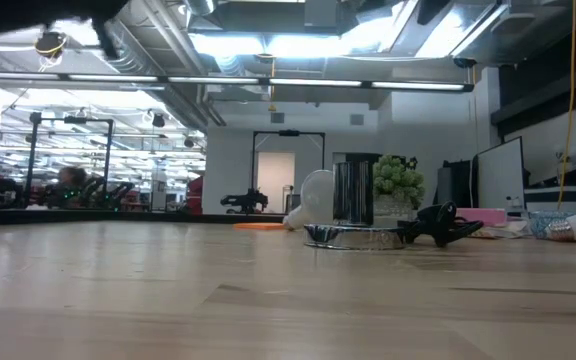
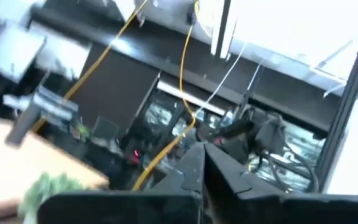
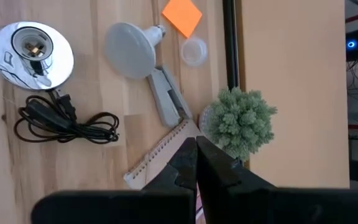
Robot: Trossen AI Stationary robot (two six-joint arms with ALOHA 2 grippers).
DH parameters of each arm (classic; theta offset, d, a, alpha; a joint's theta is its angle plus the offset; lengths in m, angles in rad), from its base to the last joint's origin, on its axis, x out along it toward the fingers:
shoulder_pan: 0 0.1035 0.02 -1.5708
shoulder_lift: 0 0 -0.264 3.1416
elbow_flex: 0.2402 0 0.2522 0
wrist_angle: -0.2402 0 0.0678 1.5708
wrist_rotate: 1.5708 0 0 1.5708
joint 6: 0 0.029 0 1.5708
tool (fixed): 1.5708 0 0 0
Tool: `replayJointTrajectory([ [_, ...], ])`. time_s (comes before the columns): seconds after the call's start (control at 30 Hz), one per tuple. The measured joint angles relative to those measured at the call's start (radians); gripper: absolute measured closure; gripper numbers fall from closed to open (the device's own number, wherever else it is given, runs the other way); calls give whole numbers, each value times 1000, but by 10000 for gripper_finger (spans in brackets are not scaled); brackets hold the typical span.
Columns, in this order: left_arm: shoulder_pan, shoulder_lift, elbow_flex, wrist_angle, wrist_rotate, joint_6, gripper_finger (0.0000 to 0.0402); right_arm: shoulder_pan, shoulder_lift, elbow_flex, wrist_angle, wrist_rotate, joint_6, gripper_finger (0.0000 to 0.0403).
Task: Screw lightbulb
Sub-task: Insert the lightbulb in the silver lamp
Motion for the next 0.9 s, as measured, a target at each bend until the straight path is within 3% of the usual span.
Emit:
replayJointTrajectory([
  [0.2, 0, 344, 238, 75, 0, 366, 400, 0, -11, -9, -53, 0, 90, 397],
  [0.33, 7, 510, 356, 68, 0, 632, 400, 0, -100, -82, -53, -9, 156, 397],
  [0.4, 24, 557, 406, 34, -2, 691, 400, 0, -163, -142, -52, -9, 212, 397],
  [0.5, 76, 597, 472, -56, -6, 698, 400, 0, -260, -258, -10, -8, 273, 397],
  [0.67, 216, 649, 557, -300, 21, 575, 400, 0, -425, -505, 180, -8, 284, 397],
  [0.9, 422, 807, 644, -487, 257, 468, 400, 0, -544, -818, 519, -8, 284, 397],
])
